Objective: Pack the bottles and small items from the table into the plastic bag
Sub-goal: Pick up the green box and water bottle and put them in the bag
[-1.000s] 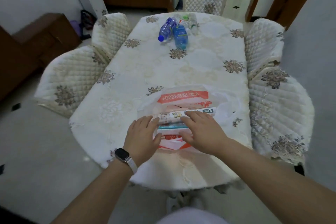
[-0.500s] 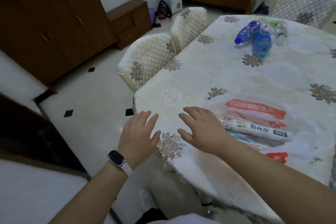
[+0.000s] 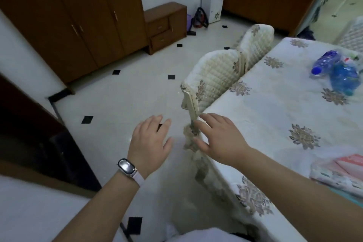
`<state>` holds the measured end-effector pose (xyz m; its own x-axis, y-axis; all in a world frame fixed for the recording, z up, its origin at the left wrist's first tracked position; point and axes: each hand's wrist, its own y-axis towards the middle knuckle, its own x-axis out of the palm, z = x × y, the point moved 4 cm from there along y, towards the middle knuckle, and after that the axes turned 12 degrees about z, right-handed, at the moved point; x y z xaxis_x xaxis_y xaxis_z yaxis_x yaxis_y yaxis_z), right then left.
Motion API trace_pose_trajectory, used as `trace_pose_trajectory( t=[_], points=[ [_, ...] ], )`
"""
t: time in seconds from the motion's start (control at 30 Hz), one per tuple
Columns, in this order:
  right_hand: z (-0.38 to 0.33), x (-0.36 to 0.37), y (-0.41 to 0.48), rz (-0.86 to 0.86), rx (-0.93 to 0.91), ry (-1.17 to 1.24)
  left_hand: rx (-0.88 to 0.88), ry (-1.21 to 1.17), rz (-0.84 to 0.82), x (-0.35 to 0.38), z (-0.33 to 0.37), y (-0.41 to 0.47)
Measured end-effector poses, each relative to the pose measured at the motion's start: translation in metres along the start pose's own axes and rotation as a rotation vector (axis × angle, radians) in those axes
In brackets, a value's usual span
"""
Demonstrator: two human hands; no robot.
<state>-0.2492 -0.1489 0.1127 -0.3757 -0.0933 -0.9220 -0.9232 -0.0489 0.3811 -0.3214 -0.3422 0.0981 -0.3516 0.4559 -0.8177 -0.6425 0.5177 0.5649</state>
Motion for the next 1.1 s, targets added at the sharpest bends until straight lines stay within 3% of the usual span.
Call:
trace_pose_trajectory(
  t=[0.3,0.53,0.77,1.1],
  points=[
    [-0.031,0.042,0.100,-0.007,-0.047,-0.011,-0.053,0.018,-0.001,0.005,-0.091,0.036],
    [-0.035,0.119,0.205,-0.017,-0.095,0.057,-0.131,0.098,-0.089,0.045,-0.184,0.075],
    [-0.015,0.184,0.362,0.035,-0.119,0.139,-0.118,0.217,-0.145,0.086,-0.283,0.180],
    [0.031,0.205,0.503,0.116,-0.174,0.098,-0.086,0.210,-0.107,0.131,-0.352,0.321]
  ],
)
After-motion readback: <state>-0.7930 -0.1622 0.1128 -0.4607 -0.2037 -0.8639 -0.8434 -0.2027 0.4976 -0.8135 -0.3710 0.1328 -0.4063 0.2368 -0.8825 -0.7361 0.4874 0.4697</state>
